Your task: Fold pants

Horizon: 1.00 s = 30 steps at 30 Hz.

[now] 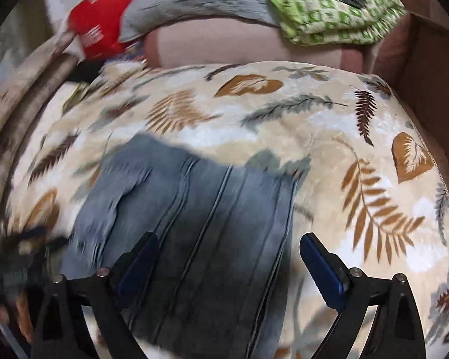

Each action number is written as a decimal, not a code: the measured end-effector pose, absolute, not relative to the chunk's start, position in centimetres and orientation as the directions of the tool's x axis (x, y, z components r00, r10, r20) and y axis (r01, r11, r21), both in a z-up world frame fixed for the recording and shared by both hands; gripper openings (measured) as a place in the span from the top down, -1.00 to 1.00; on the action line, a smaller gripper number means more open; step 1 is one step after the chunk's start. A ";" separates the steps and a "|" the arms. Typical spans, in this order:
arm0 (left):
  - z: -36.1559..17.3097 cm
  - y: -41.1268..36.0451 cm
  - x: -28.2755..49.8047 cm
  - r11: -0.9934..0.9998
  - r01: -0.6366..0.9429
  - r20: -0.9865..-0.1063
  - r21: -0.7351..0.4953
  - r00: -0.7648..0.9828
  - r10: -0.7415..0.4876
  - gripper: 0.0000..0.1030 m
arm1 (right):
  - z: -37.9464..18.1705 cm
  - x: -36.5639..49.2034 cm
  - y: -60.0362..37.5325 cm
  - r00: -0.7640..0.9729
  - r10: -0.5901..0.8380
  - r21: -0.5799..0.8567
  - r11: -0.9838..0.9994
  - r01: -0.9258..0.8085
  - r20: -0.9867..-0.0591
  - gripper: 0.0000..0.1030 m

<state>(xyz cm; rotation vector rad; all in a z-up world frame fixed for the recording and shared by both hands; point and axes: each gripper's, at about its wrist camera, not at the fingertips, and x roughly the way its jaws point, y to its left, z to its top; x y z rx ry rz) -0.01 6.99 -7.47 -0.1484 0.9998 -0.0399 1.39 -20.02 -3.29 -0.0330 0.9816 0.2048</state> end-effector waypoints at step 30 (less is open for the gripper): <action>-6.0 5.3 -0.9 0.997 -0.014 -0.840 -0.070 0.540 -0.052 -0.81 | -2.9 -5.3 -20.1 0.612 0.150 -0.003 0.970 -0.242 -0.777 -0.97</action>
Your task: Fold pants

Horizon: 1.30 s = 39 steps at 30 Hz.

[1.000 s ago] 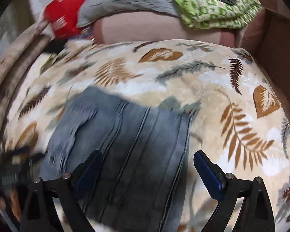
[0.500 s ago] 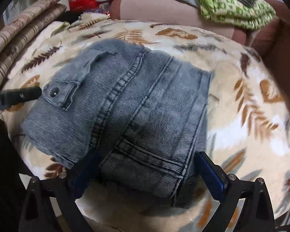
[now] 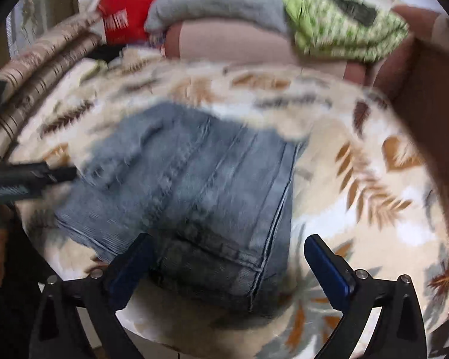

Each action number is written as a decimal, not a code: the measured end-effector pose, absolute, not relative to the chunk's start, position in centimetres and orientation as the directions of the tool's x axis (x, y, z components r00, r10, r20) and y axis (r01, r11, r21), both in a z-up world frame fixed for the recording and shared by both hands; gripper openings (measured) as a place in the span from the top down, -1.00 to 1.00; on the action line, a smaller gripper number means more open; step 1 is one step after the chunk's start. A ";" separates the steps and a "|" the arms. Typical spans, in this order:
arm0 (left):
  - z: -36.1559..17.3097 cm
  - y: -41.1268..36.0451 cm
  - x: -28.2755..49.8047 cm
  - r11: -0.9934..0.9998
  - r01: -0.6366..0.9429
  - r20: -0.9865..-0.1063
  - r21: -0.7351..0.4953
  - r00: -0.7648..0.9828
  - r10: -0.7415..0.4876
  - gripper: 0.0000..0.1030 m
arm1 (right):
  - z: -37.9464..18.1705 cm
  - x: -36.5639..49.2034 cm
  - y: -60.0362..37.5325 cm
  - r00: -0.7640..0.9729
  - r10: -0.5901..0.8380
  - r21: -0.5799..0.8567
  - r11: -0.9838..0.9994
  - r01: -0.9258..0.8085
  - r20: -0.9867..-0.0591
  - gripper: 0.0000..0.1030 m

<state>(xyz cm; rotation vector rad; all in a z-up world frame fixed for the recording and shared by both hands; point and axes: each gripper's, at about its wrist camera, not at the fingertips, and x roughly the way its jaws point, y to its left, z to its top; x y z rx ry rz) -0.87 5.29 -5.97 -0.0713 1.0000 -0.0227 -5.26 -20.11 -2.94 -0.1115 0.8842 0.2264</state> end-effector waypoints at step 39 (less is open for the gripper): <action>-8.4 5.7 5.6 0.875 0.055 -0.781 -0.481 0.426 -0.456 -0.80 | -8.6 5.6 -30.7 0.238 0.767 0.793 0.609 0.023 -0.596 -0.89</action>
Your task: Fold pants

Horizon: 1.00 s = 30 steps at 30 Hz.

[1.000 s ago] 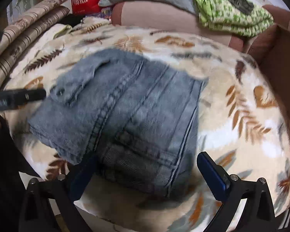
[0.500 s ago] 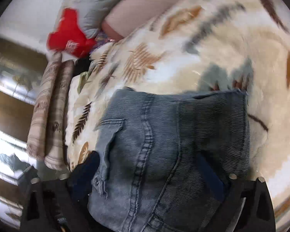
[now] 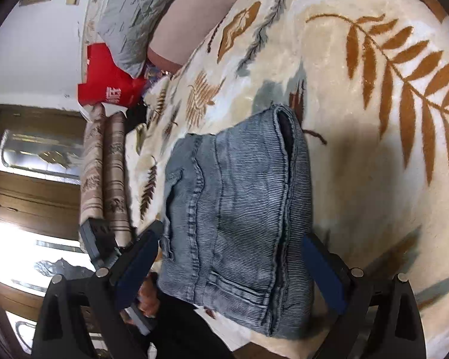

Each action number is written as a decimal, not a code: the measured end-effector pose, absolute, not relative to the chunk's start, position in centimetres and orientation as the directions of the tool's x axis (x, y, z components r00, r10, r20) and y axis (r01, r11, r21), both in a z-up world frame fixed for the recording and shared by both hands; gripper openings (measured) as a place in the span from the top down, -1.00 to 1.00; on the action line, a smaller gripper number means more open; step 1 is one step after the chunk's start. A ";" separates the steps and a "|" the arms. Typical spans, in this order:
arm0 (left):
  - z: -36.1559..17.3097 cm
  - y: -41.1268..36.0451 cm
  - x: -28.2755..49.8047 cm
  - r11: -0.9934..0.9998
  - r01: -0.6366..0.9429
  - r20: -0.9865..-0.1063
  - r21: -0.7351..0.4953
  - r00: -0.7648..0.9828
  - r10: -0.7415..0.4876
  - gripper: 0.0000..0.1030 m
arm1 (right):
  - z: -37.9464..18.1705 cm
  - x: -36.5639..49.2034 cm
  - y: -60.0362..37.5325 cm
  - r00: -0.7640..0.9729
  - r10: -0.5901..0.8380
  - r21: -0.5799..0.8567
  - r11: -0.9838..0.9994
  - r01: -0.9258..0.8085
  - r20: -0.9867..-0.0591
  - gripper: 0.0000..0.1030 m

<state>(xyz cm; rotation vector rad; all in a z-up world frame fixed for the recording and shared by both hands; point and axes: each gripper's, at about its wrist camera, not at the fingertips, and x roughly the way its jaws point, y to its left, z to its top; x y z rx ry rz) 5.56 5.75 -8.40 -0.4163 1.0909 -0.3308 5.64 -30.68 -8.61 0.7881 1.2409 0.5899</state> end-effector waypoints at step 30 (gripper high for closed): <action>-2.1 2.9 4.2 0.929 0.175 -0.749 -0.326 0.552 -0.366 0.62 | -2.7 4.7 -25.2 0.316 0.606 0.576 0.794 -0.194 -0.730 0.73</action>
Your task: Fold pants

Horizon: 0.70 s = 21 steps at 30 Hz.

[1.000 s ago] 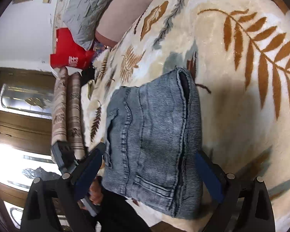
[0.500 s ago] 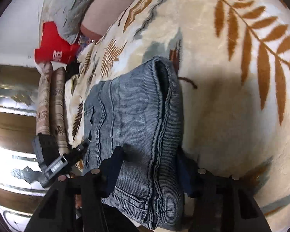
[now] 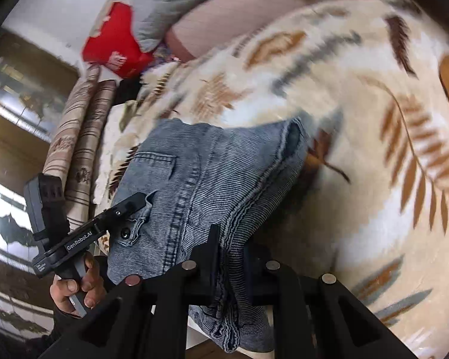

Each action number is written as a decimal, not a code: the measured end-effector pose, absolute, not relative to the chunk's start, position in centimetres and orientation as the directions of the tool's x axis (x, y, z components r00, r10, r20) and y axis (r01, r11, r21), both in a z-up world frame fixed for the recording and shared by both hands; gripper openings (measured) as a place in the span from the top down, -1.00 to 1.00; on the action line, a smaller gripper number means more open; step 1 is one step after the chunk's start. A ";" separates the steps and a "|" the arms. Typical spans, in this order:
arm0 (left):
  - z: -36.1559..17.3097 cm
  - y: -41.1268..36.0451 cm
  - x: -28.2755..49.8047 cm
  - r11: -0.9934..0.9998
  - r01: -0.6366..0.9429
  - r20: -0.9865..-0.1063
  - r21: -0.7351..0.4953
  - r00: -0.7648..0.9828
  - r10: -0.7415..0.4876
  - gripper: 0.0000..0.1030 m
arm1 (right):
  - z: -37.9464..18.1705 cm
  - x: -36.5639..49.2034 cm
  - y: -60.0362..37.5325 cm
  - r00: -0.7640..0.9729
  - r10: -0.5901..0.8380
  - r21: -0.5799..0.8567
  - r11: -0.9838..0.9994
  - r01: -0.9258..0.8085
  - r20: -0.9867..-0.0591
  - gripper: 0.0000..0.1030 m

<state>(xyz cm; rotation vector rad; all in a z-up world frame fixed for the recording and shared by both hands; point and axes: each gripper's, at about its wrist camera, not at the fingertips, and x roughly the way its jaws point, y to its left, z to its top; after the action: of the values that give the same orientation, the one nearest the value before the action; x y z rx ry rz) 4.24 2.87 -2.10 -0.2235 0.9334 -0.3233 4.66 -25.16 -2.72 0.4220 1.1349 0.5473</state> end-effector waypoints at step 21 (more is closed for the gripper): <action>-6.4 8.9 14.0 0.971 0.047 -0.795 -0.235 0.566 -0.220 0.28 | -3.4 15.8 -18.0 0.368 0.566 0.502 0.824 -0.261 -0.737 0.69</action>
<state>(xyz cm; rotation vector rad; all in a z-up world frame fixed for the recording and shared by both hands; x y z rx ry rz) 13.99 8.88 -6.38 -0.1962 0.9584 -0.1583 15.83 -17.99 -3.38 0.3247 1.0698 0.5434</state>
